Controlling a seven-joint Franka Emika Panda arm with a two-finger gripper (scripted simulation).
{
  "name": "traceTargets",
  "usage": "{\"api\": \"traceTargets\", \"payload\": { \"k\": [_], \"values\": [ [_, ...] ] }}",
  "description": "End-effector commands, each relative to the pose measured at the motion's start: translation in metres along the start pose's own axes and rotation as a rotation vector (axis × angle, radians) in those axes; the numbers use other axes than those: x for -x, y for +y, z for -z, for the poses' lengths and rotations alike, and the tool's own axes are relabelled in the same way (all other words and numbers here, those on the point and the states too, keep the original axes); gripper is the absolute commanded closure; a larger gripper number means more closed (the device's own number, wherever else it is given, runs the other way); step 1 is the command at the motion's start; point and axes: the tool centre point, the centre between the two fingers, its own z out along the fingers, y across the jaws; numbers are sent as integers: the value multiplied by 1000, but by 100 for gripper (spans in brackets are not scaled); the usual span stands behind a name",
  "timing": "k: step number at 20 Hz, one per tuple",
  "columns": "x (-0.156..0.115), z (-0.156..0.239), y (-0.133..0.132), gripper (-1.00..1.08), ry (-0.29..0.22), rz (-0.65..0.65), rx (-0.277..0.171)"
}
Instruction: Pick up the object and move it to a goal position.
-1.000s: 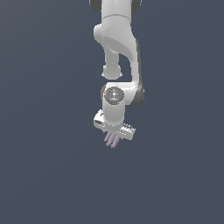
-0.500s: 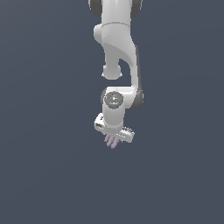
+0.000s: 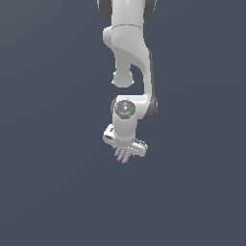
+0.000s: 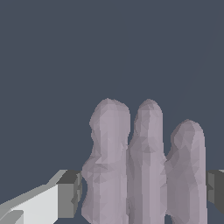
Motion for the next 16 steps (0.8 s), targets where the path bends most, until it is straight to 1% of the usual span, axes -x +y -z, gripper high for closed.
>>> {"api": "traceTargets", "payload": {
  "k": [1,5,9,16],
  "values": [
    [0,1,0,108,-1,1,0],
    [-1,8,-2,108,-1,1,0],
    [-6,24,-5,108,-2,1,1],
    [-19,71,-16,108,-6,1,4]
  ]
}}
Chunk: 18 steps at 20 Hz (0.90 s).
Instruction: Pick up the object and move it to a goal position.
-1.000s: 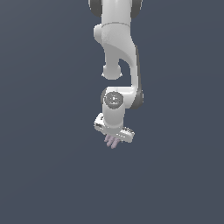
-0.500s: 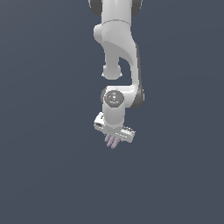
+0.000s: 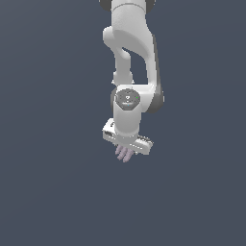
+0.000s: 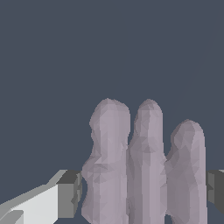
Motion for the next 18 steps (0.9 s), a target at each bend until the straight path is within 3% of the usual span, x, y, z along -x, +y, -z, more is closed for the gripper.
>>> {"api": "traceTargets", "payload": {
  "k": [1,10,18],
  "values": [
    [-6,21,-5,108,-1,0,1],
    [-29,96,-23,108,-7,1,4],
    [-41,132,-32,108,-10,1,6]
  ]
}}
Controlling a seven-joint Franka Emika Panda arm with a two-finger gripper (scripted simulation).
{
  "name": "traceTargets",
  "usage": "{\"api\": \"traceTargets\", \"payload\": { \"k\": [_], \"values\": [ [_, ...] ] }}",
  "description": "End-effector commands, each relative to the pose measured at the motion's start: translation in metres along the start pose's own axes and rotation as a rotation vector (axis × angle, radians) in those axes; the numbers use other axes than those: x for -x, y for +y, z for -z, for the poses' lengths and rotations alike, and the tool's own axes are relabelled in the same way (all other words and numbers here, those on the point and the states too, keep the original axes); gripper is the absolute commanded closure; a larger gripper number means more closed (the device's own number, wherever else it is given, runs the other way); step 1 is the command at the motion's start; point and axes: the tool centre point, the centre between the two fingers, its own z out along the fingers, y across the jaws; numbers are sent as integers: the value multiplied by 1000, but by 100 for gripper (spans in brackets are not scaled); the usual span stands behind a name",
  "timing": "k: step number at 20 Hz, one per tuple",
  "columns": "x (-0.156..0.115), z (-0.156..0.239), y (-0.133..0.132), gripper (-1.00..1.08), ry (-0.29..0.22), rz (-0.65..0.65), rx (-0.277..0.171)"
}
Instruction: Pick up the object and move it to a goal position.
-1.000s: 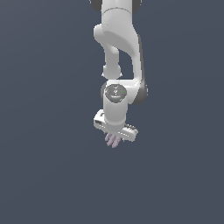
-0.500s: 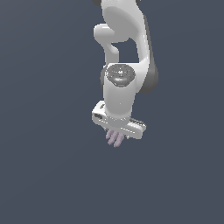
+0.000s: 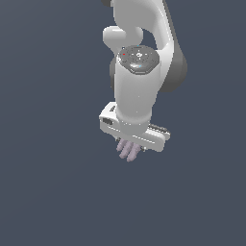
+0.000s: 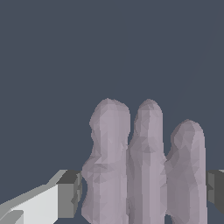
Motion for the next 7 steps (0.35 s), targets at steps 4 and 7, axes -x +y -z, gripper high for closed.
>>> {"api": "traceTargets", "payload": {
  "k": [4,7],
  "values": [
    [-4,12,-3,108,-2,0,1],
    [-5,13,-4,108,-3,0,1]
  ]
}}
